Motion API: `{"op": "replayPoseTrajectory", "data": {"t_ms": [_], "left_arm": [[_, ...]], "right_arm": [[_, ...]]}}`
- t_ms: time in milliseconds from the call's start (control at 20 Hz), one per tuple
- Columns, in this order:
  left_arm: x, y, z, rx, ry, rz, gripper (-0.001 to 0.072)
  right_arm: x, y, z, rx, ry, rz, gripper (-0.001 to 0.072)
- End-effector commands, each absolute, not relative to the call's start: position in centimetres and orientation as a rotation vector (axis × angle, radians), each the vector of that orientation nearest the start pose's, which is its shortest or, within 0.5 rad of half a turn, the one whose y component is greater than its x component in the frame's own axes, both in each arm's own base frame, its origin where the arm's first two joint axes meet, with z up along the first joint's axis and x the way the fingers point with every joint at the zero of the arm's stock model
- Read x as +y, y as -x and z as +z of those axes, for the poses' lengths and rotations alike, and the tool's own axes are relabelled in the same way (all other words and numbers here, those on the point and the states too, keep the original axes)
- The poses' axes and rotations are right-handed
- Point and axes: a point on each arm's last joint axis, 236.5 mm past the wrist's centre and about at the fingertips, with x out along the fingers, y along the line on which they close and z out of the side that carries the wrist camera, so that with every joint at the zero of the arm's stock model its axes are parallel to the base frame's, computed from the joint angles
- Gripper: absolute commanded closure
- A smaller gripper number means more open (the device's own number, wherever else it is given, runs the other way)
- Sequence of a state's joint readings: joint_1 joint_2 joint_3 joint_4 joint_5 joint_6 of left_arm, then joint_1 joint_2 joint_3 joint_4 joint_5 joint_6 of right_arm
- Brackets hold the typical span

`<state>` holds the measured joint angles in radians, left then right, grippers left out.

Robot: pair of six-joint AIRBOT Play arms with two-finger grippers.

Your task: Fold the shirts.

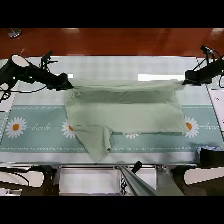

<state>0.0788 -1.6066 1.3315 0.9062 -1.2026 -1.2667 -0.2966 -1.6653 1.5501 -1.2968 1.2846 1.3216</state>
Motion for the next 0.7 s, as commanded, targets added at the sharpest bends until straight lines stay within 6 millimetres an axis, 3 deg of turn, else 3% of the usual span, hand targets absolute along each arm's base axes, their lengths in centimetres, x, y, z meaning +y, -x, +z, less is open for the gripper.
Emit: {"op": "replayPoseTrajectory", "data": {"t_ms": [0, 50, 100, 150, 250, 350, 400, 500, 650], "left_arm": [[-9.8, -42.7, -2.2, 1.364, 0.505, -0.424, 0.0380], [-9.3, -42.2, -2.2, 1.390, 0.527, -0.402, 0.0284], [-8.8, -41.4, -2.0, 1.420, 0.535, -0.397, 0.0233], [-8.1, -40.3, -1.8, 1.458, 0.524, -0.400, 0.0231], [-5.9, -37.5, -1.6, 1.550, 0.454, -0.375, 0.0231], [-4.1, -35.0, -0.8, 1.604, 0.390, -0.342, 0.0229], [-3.8, -34.0, -0.4, 1.593, 0.391, -0.330, 0.0183], [-4.1, -31.4, -0.5, 1.585, 0.410, -0.312, 0.0014], [-5.5, -26.1, -2.7, 1.631, 0.413, -0.331, -0.0013]], "right_arm": [[-6.9, -43.2, -1.3, 1.397, -0.245, 0.106, 0.0459], [-7.1, -42.5, -0.6, 1.408, -0.228, 0.102, 0.0459], [-7.7, -41.7, 0.3, 1.418, -0.194, 0.083, 0.0459], [-8.7, -40.6, 1.2, 1.435, -0.143, 0.049, 0.0454], [-10.8, -38.8, 3.5, 1.439, -0.107, -0.046, 0.0229], [-12.4, -36.8, 5.4, 1.441, -0.121, -0.104, 0.0212], [-13.1, -36.0, 6.0, 1.435, -0.143, -0.128, 0.0212], [-13.7, -34.5, 6.1, 1.421, -0.192, -0.150, 0.0212], [-12.0, -32.8, 3.5, 1.480, -0.276, -0.101, 0.0212]]}}
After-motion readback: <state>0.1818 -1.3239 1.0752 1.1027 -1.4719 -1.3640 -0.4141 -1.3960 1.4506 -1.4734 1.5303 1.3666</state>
